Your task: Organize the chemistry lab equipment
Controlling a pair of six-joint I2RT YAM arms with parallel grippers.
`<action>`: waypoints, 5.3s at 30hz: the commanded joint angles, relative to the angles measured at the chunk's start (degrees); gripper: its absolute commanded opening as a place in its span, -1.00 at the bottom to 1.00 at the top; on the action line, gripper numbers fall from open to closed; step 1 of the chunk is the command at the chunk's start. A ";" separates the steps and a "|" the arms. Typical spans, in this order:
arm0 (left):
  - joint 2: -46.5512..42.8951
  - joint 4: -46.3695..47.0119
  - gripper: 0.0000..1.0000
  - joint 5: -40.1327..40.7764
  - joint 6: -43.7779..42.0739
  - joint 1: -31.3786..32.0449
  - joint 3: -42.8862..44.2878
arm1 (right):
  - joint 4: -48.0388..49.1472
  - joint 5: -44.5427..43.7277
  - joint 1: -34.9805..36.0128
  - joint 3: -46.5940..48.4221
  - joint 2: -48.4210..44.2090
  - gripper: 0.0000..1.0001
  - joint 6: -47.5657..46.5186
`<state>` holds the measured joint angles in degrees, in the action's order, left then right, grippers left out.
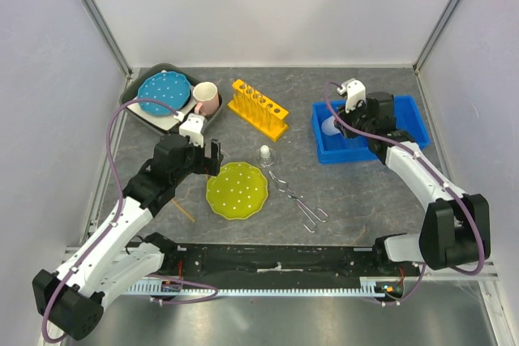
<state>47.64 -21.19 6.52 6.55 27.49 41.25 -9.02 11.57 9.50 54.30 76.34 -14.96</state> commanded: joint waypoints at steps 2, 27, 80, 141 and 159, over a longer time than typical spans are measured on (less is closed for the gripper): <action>0.09 0.62 0.91 0.51 -1.71 -0.15 -0.12 | 10.95 1.95 -0.09 -3.85 2.50 -0.65 1.87; 0.96 3.00 0.84 -17.95 -3.38 -0.06 -0.83 | -21.92 21.29 -1.67 9.50 -4.53 0.96 -6.66; 1.58 2.38 0.82 -15.67 -3.82 -0.06 -0.30 | -38.36 22.51 4.55 24.80 11.30 -0.27 -15.62; -5.27 2.12 0.82 1.74 -4.35 -0.06 -1.26 | -6.72 -14.21 35.42 23.04 35.29 0.92 14.17; -5.19 1.94 0.82 1.56 -4.35 -0.06 -1.18 | -9.09 -9.11 31.20 23.13 32.03 0.96 12.68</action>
<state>43.16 -20.73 7.42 3.70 27.44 39.92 -17.54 2.85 41.54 75.11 110.52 -1.28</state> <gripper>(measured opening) 0.912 0.980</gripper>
